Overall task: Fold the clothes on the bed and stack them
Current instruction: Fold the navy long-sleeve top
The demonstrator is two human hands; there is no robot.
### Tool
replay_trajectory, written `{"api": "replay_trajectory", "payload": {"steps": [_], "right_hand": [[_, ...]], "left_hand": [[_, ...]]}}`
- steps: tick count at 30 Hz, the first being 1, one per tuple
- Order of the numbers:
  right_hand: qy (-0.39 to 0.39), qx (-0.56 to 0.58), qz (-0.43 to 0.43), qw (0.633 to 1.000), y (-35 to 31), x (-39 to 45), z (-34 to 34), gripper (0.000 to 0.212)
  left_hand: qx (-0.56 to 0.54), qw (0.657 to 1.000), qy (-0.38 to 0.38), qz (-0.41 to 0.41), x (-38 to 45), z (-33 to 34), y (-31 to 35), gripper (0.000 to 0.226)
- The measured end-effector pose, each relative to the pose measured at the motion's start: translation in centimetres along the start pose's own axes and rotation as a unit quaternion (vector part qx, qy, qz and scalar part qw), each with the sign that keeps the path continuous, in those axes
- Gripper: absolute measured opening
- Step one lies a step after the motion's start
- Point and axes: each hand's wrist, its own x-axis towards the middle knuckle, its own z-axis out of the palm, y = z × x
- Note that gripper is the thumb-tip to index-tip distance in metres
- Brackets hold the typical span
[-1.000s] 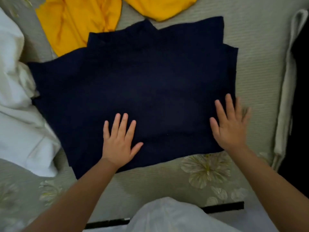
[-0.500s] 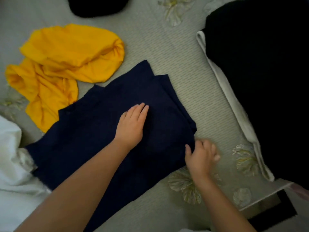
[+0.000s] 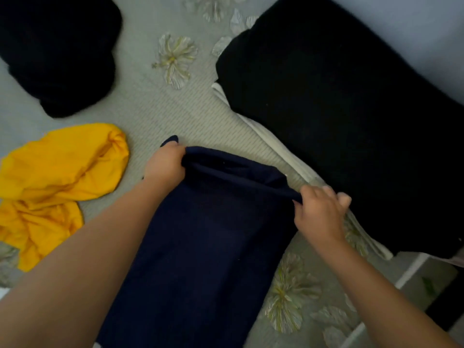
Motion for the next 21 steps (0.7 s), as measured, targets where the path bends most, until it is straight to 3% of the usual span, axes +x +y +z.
{"api": "replay_trajectory", "payload": {"steps": [2, 5, 8, 14, 16, 18, 21], "right_hand": [[0.069, -0.019, -0.021, 0.997, 1.2, 2.0, -1.8, 0.006], [0.178, -0.033, -0.092, 0.979, 1.8, 3.2, -4.7, 0.011], [0.224, -0.004, -0.16, 0.961, 1.4, 0.9, -6.5, 0.01], [0.167, 0.069, -0.247, 0.952, -0.6, -11.0, -4.9, 0.025], [0.149, 0.07, -0.265, 0.95, -1.3, -15.3, -3.0, 0.03], [0.134, 0.06, -0.282, 0.948, -2.0, -19.0, -0.9, 0.034], [0.107, 0.042, -0.306, 0.945, -2.5, -23.1, 2.0, 0.034]], "left_hand": [[-0.04, 0.997, 0.064, 0.028, 0.1, -1.5, 1.4, 0.023], [-0.099, 0.978, 0.173, 0.056, -1.3, -3.5, 2.6, 0.018], [-0.128, 0.954, 0.247, 0.108, -5.2, -4.2, 1.6, 0.015], [-0.031, 0.953, 0.195, 0.229, -18.0, 0.1, -4.4, 0.028], [-0.007, 0.963, 0.161, 0.216, -22.0, 2.6, -6.2, 0.032], [-0.008, 0.975, 0.14, 0.172, -25.0, 4.8, -7.5, 0.019], [-0.025, 0.985, 0.115, 0.129, -28.0, 8.0, -8.9, 0.041]]}}
